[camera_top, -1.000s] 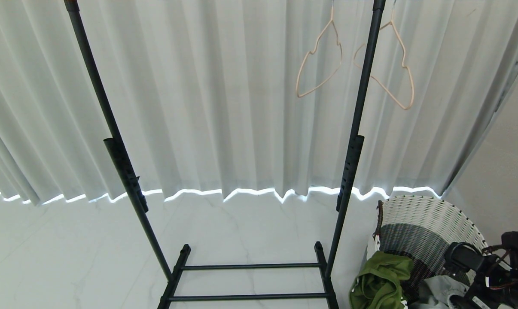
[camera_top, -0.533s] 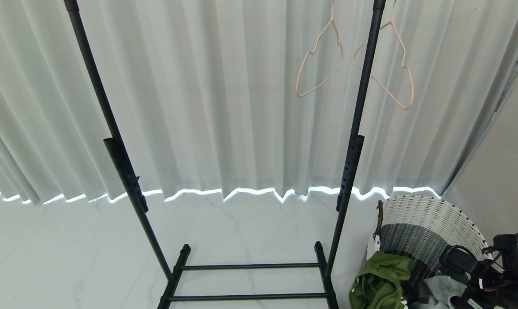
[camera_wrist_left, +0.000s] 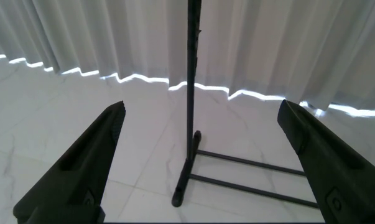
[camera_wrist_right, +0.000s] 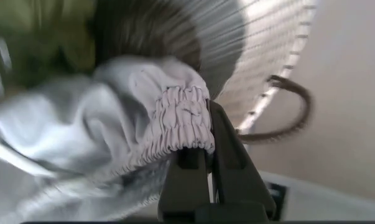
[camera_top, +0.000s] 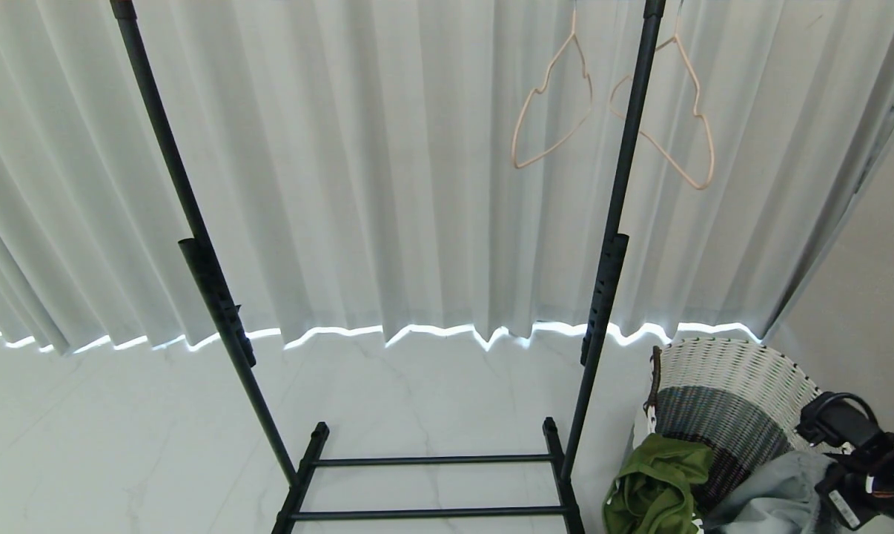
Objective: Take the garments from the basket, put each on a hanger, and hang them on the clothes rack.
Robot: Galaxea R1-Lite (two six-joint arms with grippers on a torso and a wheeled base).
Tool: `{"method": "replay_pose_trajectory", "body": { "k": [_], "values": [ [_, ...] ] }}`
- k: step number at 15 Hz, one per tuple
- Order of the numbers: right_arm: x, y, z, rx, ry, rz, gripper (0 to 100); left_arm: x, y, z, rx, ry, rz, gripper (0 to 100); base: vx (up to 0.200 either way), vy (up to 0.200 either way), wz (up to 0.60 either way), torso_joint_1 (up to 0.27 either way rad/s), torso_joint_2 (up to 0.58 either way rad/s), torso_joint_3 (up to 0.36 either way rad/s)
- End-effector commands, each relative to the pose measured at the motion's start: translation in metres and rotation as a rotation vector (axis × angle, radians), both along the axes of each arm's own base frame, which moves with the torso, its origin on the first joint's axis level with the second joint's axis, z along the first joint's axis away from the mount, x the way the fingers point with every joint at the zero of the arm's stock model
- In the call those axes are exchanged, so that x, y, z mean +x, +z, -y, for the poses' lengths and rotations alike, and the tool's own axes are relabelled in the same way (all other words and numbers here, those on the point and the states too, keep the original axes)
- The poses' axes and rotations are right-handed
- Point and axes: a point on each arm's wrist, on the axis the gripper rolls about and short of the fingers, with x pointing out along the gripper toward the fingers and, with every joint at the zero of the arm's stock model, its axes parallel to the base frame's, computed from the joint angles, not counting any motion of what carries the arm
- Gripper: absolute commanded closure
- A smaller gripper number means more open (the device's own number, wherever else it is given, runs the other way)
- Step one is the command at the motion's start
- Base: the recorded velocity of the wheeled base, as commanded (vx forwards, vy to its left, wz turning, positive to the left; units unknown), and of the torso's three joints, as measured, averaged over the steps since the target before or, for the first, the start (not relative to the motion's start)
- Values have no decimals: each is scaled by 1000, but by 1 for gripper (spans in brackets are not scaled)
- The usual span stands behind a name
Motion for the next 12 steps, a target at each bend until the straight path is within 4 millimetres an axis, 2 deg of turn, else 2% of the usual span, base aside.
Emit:
{"method": "replay_pose_trajectory", "body": {
  "k": [1, 6, 9, 12],
  "values": [
    [-17, 36, -2, 89, -72, 197, 100, 0, 0, 0, 4, 1, -3, 0, 0, 0, 0, 0, 0, 0],
    [-35, 70, -3, 254, -164, 413, 100, 0, 0, 0, 3, 1, -2, 0, 0, 0, 0, 0, 0, 0],
    [-46, 83, -3, 339, -204, 456, 100, 0, 0, 0, 6, 1, -3, 0, 0, 0, 0, 0, 0, 0],
    [-61, 95, -7, 431, -159, 433, 100, 0, 0, 0, 9, 1, -4, 0, 0, 0, 0, 0, 0, 0]
  ]
}}
